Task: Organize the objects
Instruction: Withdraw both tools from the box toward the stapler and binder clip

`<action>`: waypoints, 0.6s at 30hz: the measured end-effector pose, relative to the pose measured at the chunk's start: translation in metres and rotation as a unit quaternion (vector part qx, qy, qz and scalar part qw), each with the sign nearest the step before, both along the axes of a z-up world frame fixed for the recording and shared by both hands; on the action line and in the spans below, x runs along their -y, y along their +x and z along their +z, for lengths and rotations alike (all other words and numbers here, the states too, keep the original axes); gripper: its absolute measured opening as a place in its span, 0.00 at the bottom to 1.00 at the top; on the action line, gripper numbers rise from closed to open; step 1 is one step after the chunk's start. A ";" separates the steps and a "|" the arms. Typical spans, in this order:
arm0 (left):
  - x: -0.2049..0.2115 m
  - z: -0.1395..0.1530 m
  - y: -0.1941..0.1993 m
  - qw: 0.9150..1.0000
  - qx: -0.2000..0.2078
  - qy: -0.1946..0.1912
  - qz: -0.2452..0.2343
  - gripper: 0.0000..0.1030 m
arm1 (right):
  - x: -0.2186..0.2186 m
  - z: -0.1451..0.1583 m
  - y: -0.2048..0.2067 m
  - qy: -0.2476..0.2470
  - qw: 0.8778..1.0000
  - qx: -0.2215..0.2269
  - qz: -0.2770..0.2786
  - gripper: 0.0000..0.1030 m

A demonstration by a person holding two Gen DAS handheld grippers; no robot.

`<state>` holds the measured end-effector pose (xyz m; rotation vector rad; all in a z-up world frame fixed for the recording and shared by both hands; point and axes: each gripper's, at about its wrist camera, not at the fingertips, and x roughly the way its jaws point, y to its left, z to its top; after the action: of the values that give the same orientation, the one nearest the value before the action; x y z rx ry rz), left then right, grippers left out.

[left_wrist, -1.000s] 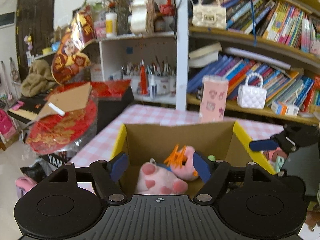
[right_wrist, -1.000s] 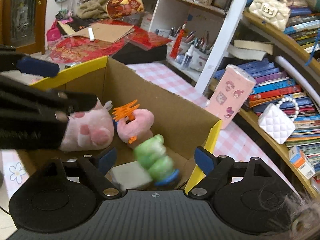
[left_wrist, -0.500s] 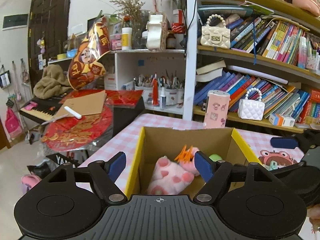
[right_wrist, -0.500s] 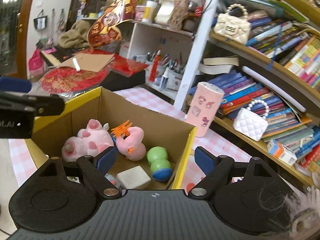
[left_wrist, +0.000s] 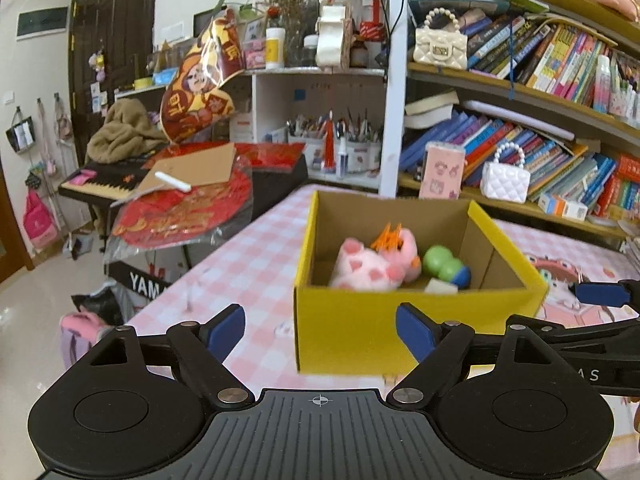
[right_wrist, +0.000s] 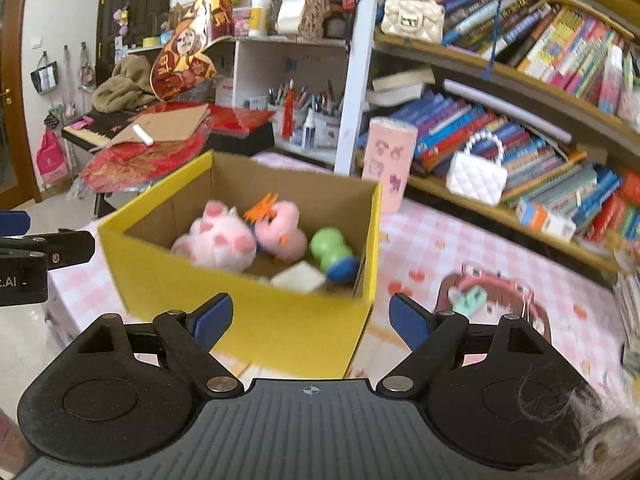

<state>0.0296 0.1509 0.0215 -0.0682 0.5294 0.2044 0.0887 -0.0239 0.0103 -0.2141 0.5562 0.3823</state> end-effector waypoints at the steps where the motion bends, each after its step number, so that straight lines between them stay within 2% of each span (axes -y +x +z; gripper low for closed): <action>1: 0.000 -0.002 -0.004 1.000 -0.003 -0.001 -0.001 0.82 | 0.000 -0.002 -0.004 -0.002 1.000 -0.003 -0.001 0.82; 6: 0.004 -0.011 -0.020 1.000 -0.019 0.000 -0.007 0.83 | 0.004 -0.010 -0.025 -0.001 1.000 -0.017 -0.009 0.82; 9: 0.006 -0.016 -0.026 0.999 -0.033 0.004 -0.005 0.88 | 0.006 -0.014 -0.035 0.005 0.999 -0.029 -0.016 0.82; 18: 0.012 -0.027 -0.044 0.998 -0.058 -0.005 -0.019 0.89 | 0.011 -0.023 -0.060 0.022 0.997 -0.058 -0.040 0.82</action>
<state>-0.0140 0.1387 -0.0054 -0.0553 0.6475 0.1694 0.0288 -0.0351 -0.0124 -0.1275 0.6670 0.3304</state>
